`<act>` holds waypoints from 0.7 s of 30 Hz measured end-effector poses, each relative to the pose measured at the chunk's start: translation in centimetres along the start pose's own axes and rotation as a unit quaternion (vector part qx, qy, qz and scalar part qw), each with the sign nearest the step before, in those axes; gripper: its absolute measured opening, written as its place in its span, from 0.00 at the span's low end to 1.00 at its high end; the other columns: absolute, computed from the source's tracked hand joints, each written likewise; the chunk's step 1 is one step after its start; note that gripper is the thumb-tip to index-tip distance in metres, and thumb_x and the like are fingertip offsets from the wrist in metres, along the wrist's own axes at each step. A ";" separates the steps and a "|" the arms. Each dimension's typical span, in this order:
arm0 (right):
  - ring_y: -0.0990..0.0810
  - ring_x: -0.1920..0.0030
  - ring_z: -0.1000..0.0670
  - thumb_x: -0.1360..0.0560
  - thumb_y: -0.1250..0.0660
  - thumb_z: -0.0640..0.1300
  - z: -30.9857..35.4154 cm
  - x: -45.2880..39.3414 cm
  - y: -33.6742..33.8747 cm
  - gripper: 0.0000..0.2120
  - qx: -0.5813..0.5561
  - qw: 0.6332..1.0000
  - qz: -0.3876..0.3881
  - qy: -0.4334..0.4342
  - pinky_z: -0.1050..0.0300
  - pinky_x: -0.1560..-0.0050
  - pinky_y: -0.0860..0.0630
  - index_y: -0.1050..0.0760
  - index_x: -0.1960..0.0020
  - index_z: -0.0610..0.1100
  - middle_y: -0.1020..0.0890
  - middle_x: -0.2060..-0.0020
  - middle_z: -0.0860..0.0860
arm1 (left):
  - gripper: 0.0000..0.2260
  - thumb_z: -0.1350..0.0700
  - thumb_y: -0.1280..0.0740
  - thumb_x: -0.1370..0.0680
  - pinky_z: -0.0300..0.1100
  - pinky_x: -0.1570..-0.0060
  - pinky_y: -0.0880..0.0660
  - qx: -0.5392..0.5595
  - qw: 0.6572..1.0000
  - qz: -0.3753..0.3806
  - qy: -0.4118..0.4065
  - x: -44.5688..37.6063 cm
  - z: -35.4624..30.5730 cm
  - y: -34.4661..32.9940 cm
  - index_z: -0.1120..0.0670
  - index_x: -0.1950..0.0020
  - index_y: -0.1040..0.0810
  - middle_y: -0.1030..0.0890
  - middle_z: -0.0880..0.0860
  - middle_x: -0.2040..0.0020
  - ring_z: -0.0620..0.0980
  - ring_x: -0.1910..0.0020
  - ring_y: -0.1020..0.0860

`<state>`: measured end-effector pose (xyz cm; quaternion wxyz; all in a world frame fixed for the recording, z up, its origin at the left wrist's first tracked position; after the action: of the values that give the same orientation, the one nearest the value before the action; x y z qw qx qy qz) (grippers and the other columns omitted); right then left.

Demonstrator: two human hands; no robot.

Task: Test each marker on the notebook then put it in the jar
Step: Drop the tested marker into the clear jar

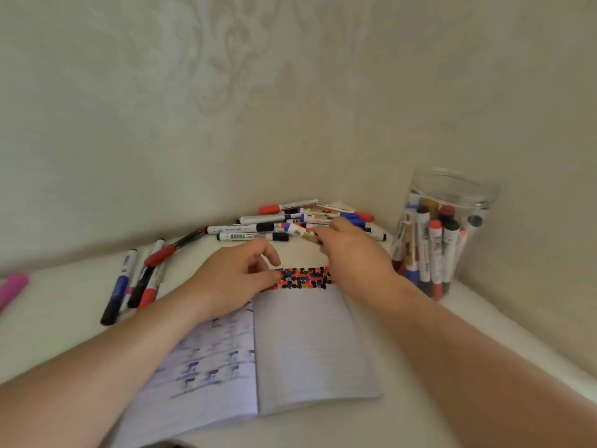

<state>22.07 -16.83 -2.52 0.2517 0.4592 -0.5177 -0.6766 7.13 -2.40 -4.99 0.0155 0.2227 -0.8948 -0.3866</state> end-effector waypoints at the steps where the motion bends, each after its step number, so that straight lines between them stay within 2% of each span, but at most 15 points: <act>1: 0.21 0.49 0.47 0.20 0.31 0.38 0.2 0.1 0.6 0.15 -0.062 0.995 -0.070 0.016 0.54 0.55 0.27 0.23 0.34 0.46 0.22 0.42 0.48 | 0.06 0.47 0.28 0.22 0.43 0.59 0.29 -0.043 0.999 -0.016 -0.020 0.2 -0.2 0.0 0.41 0.48 0.23 0.17 0.40 0.60 0.40 0.64 0.22; 2: 0.21 0.51 0.50 0.20 0.29 0.39 0.5 0.3 1.2 0.13 -0.157 0.980 -0.123 0.015 0.55 0.55 0.26 0.21 0.37 0.47 0.20 0.45 0.50 | 0.07 0.44 0.29 0.21 0.42 0.60 0.30 -0.074 0.996 -0.031 -0.041 0.5 -0.4 -0.1 0.40 0.46 0.24 0.18 0.39 0.59 0.40 0.63 0.22; 3: 0.21 0.56 0.51 0.21 0.28 0.39 0.8 0.7 1.8 0.10 -0.282 0.948 -0.145 -0.009 0.56 0.55 0.24 0.20 0.42 0.47 0.18 0.50 0.51 | 0.09 0.42 0.30 0.22 0.42 0.61 0.30 -0.087 0.993 -0.043 -0.062 0.7 -0.6 -0.1 0.39 0.44 0.26 0.19 0.40 0.58 0.41 0.63 0.22; 4: 0.21 0.61 0.50 0.22 0.27 0.38 1.3 0.9 1.9 0.06 -0.421 0.898 -0.123 -0.046 0.54 0.57 0.23 0.22 0.48 0.46 0.17 0.56 0.51 | 0.12 0.40 0.31 0.22 0.42 0.61 0.28 -0.087 0.992 -0.051 -0.079 0.9 -0.7 -0.1 0.38 0.41 0.28 0.20 0.40 0.56 0.41 0.62 0.22; 6: 0.21 0.68 0.47 0.22 0.27 0.36 2.5 1.0 0.9 0.10 -0.603 0.789 -0.038 -0.115 0.51 0.66 0.22 0.29 0.55 0.42 0.18 0.67 0.46 | 0.18 0.36 0.34 0.24 0.44 0.58 0.25 -0.077 0.990 -0.062 -0.098 1.1 -0.6 0.0 0.36 0.36 0.32 0.24 0.39 0.49 0.42 0.59 0.23; 7: 0.21 0.70 0.47 0.23 0.26 0.36 2.8 0.9 0.3 0.12 -0.627 0.769 -0.014 -0.120 0.53 0.69 0.23 0.30 0.56 0.42 0.20 0.68 0.43 | 0.21 0.35 0.35 0.24 0.43 0.56 0.24 -0.084 0.988 -0.065 -0.109 1.1 -0.6 0.0 0.37 0.34 0.33 0.27 0.39 0.46 0.41 0.56 0.24; 9: 0.21 0.73 0.48 0.24 0.24 0.37 3.1 0.6 -0.8 0.13 -0.633 0.765 -0.005 -0.119 0.57 0.72 0.25 0.29 0.55 0.40 0.22 0.69 0.41 | 0.22 0.35 0.37 0.23 0.42 0.51 0.26 -0.115 0.980 -0.066 -0.146 1.1 -0.8 -0.1 0.39 0.32 0.34 0.30 0.41 0.42 0.40 0.50 0.26; 11: 0.23 0.74 0.49 0.28 0.21 0.38 3.2 0.2 -1.5 0.15 -0.654 0.747 -0.009 -0.121 0.58 0.74 0.26 0.29 0.56 0.39 0.22 0.70 0.41 | 0.18 0.37 0.38 0.20 0.43 0.50 0.26 -0.123 0.974 -0.068 -0.175 1.1 -1.0 -0.2 0.42 0.34 0.32 0.28 0.41 0.43 0.41 0.48 0.28; 14: 0.26 0.74 0.48 0.36 0.18 0.43 3.4 0.1 -1.6 0.22 -0.660 0.743 -0.013 -0.113 0.58 0.75 0.28 0.33 0.61 0.40 0.24 0.71 0.40 | 0.11 0.43 0.37 0.18 0.46 0.51 0.25 -0.109 0.973 -0.076 -0.187 1.2 -1.1 -0.2 0.44 0.38 0.30 0.25 0.41 0.47 0.42 0.49 0.27; 18: 0.25 0.68 0.44 0.38 0.18 0.45 4.0 0.0 -2.0 0.30 -0.671 0.736 -0.006 -0.088 0.54 0.71 0.28 0.36 0.58 0.31 0.23 0.68 0.36 | 0.10 0.43 0.41 0.17 0.48 0.52 0.26 -0.127 0.967 -0.077 -0.205 1.2 -1.3 -0.3 0.45 0.38 0.30 0.24 0.41 0.50 0.45 0.52 0.26; 20: 0.24 0.67 0.43 0.36 0.18 0.46 4.5 0.0 -1.9 0.30 -0.674 0.735 -0.002 -0.075 0.52 0.69 0.27 0.36 0.57 0.30 0.24 0.67 0.33 | 0.09 0.44 0.42 0.17 0.44 0.52 0.26 -0.123 0.966 -0.083 -0.214 1.2 -1.4 -0.2 0.46 0.40 0.31 0.25 0.37 0.53 0.44 0.53 0.26; 21: 0.24 0.67 0.43 0.34 0.18 0.45 4.6 0.1 -1.8 0.29 -0.675 0.735 0.000 -0.071 0.52 0.68 0.26 0.36 0.57 0.30 0.24 0.67 0.32 | 0.09 0.44 0.43 0.17 0.39 0.54 0.27 -0.116 0.966 -0.085 -0.213 1.2 -1.5 -0.1 0.46 0.41 0.31 0.25 0.35 0.55 0.41 0.54 0.26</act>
<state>18.22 -14.13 -4.01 0.4582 0.1196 0.0582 -0.8789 6.41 -3.95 -4.22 -0.1828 0.2074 -0.8044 -0.5259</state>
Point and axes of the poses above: each hand's wrist, its own x-axis away from the middle knuckle, its own y-axis out of the back of the hand, z = x × y, the point moved 4 cm from there along -x, towards the middle knuckle
